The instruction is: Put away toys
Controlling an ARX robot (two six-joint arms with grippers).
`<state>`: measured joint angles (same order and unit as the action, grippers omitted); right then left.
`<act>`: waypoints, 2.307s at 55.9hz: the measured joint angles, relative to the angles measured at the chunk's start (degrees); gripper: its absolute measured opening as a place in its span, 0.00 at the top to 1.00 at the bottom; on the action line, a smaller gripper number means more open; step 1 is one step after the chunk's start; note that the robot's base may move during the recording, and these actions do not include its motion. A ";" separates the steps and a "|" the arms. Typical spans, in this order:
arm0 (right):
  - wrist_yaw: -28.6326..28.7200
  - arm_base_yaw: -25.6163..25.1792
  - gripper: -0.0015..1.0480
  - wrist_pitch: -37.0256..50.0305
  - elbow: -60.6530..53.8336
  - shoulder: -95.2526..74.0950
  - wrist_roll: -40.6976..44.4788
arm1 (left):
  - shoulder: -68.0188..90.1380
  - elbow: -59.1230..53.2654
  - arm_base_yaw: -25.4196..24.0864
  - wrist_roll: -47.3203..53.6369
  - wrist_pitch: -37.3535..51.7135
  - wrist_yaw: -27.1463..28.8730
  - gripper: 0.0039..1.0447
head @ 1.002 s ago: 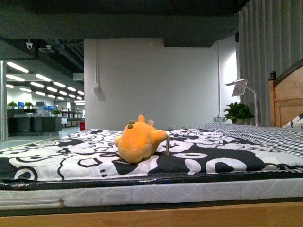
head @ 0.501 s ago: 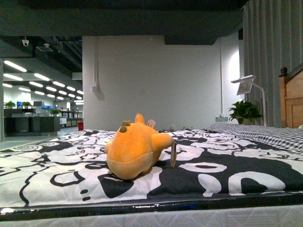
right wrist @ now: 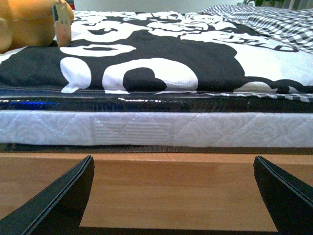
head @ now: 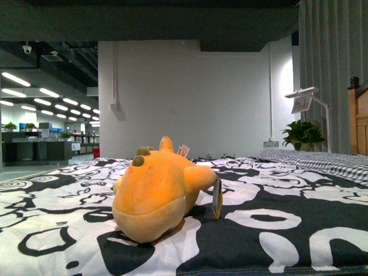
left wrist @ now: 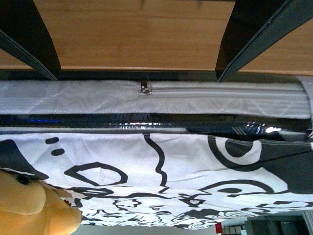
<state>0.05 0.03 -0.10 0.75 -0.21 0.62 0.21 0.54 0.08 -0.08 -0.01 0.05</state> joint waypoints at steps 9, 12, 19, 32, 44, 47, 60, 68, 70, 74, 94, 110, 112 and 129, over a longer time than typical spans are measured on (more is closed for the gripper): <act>-0.02 0.00 0.06 0.00 0.00 0.00 0.00 | 0.00 0.00 0.00 0.00 0.00 -0.02 0.06; 0.00 0.00 0.06 0.00 0.00 -0.02 -0.02 | 0.02 0.00 0.00 0.00 0.00 0.00 0.06; 0.00 0.00 0.06 0.00 0.00 -0.02 0.00 | 0.00 0.00 0.00 0.00 0.00 -0.02 0.06; 0.00 0.00 0.06 0.00 0.00 -0.02 -0.02 | 0.00 0.00 0.00 0.00 0.00 0.00 0.06; -0.11 0.00 0.06 0.00 0.00 -0.02 -0.02 | 0.00 0.00 0.00 0.00 0.00 -0.07 0.06; -0.17 0.00 0.06 0.00 0.00 -0.02 0.00 | 0.00 0.00 0.00 0.00 0.00 -0.04 0.06; -0.22 0.00 0.06 0.00 0.00 -0.02 -0.02 | 0.02 0.00 0.00 0.00 0.00 -0.04 0.06; -0.20 0.00 0.06 0.00 0.00 -0.04 0.00 | 0.02 0.00 0.00 0.00 0.00 -0.02 0.06; -0.17 0.00 0.06 0.00 0.00 -0.04 0.00 | 0.02 0.00 0.00 0.00 0.00 -0.02 0.06; -0.17 0.00 0.06 0.00 0.00 0.04 0.00 | 0.00 0.00 0.00 0.00 0.00 0.00 0.06; 0.11 0.00 0.06 0.02 0.00 0.04 0.00 | 0.04 0.00 0.04 0.02 0.00 0.13 0.06; 0.20 0.00 0.06 0.02 0.00 0.02 0.00 | 0.00 0.00 0.04 0.00 -0.02 0.17 0.06; 0.20 0.00 0.06 0.02 0.00 0.04 0.00 | 0.00 0.00 0.04 0.00 -0.02 0.15 0.06; 0.17 0.00 0.06 0.02 0.00 0.02 0.00 | 0.00 0.00 0.04 0.00 -0.02 0.13 0.06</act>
<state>0.23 0.03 -0.08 0.75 -0.19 0.62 0.21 0.54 0.12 -0.08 -0.03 0.19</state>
